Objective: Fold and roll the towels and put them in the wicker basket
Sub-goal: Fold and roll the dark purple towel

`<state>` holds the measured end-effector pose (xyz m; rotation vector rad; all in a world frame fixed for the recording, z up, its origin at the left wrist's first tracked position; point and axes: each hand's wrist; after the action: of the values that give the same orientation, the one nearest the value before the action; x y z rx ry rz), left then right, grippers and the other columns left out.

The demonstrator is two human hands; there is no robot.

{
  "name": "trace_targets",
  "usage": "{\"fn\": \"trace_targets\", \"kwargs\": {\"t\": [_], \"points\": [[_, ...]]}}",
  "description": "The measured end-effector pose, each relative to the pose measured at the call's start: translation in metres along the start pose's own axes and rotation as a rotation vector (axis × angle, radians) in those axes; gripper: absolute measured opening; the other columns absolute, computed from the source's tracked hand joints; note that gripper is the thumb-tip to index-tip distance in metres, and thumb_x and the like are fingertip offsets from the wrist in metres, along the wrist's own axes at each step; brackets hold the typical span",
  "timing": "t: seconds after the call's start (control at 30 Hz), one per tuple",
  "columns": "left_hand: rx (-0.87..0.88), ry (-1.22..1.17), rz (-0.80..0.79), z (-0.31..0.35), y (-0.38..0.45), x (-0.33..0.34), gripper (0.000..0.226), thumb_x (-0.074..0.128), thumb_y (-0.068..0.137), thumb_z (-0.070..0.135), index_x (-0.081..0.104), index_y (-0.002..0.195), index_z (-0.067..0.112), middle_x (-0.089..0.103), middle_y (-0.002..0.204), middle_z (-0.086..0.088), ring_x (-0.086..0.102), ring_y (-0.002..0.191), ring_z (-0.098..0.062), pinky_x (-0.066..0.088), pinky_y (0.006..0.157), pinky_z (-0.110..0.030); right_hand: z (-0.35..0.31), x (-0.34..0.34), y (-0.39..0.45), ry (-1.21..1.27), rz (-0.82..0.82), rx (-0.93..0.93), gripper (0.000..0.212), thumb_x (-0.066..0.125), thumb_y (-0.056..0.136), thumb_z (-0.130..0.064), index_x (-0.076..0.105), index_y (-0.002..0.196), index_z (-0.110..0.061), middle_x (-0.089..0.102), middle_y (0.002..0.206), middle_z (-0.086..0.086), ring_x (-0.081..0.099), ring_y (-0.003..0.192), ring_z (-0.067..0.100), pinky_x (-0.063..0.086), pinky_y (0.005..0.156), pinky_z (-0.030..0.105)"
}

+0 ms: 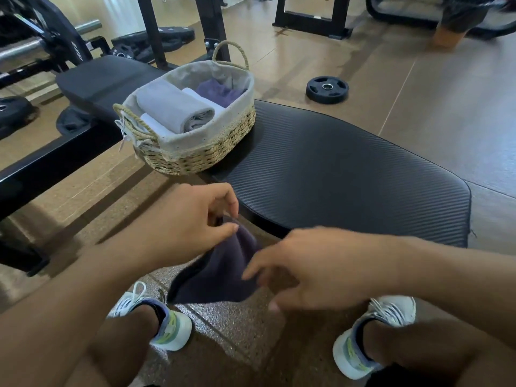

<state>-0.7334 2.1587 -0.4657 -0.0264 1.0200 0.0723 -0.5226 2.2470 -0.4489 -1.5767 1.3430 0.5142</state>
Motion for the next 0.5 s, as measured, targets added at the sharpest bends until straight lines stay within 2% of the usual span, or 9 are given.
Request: {"fn": "trace_targets", "kwargs": {"t": [0.07,0.13,0.23,0.33,0.4,0.47,0.5], "points": [[0.059,0.084,0.014,0.002,-0.004,-0.007,0.032,0.084,0.076,0.026,0.058,0.090,0.038,0.067,0.077,0.024,0.063,0.074,-0.002,0.050,0.066,-0.024,0.015,-0.002,0.004,-0.020,0.137,0.096,0.052,0.068,0.091,-0.044,0.047,0.139,-0.042,0.068,0.123,-0.021,0.064,0.112,0.005,0.051,0.097,0.032],[0.101,0.078,0.044,0.003,-0.006,-0.015,0.038,0.086,0.075,0.024,0.059,0.095,0.040,0.067,0.078,0.024,0.064,0.079,-0.001,0.053,0.069,-0.027,0.028,-0.002,0.011,0.115,0.231,0.160,0.061,0.071,0.091,-0.040,0.041,0.144,-0.039,0.067,0.128,-0.016,0.063,0.115,0.007,0.052,0.100,0.035],[0.169,0.015,0.067,0.007,-0.009,-0.024,0.042,0.086,0.075,0.020,0.060,0.100,0.041,0.068,0.089,0.023,0.067,0.081,-0.004,0.052,0.069,-0.027,0.035,0.003,0.022,0.198,0.259,0.162,0.074,0.076,0.087,-0.041,0.037,0.150,-0.036,0.058,0.142,-0.012,0.057,0.124,0.009,0.048,0.105,0.034],[0.250,-0.055,0.102,0.015,-0.015,-0.028,0.045,0.087,0.075,0.014,0.063,0.103,0.039,0.070,0.093,0.019,0.069,0.082,-0.005,0.051,0.070,-0.019,0.033,0.009,0.033,0.204,0.300,0.108,0.077,0.080,0.081,-0.045,0.043,0.147,-0.034,0.057,0.140,-0.014,0.054,0.124,0.007,0.046,0.106,0.032],[0.268,-0.141,0.145,0.020,-0.018,-0.029,0.047,0.087,0.074,0.005,0.065,0.103,0.035,0.071,0.091,0.013,0.070,0.082,-0.008,0.052,0.074,-0.017,0.032,0.010,0.039,0.209,0.343,0.091,0.070,0.082,0.078,-0.047,0.052,0.139,-0.034,0.060,0.128,-0.018,0.055,0.113,0.002,0.045,0.097,0.025],[0.263,-0.259,0.198,0.021,-0.019,-0.027,0.049,0.084,0.073,-0.007,0.066,0.103,0.028,0.072,0.089,0.008,0.071,0.081,-0.012,0.054,0.077,-0.018,0.032,0.011,0.043,0.210,0.375,0.068,0.046,0.083,0.076,-0.048,0.060,0.115,-0.036,0.061,0.099,-0.024,0.055,0.088,-0.003,0.043,0.078,0.019],[0.266,-0.322,0.227,0.022,-0.019,-0.027,0.049,0.083,0.073,-0.009,0.066,0.102,0.025,0.072,0.088,0.006,0.071,0.080,-0.014,0.054,0.078,-0.020,0.032,0.011,0.043,0.201,0.374,0.062,0.036,0.083,0.077,-0.047,0.059,0.102,-0.039,0.059,0.086,-0.024,0.053,0.078,-0.003,0.040,0.071,0.017]]}}
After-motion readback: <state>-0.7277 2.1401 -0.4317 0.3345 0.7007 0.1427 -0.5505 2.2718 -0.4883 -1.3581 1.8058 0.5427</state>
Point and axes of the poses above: each hand's wrist, its own y-axis towards the middle knuckle, its own x-axis out of the palm, z = x × y
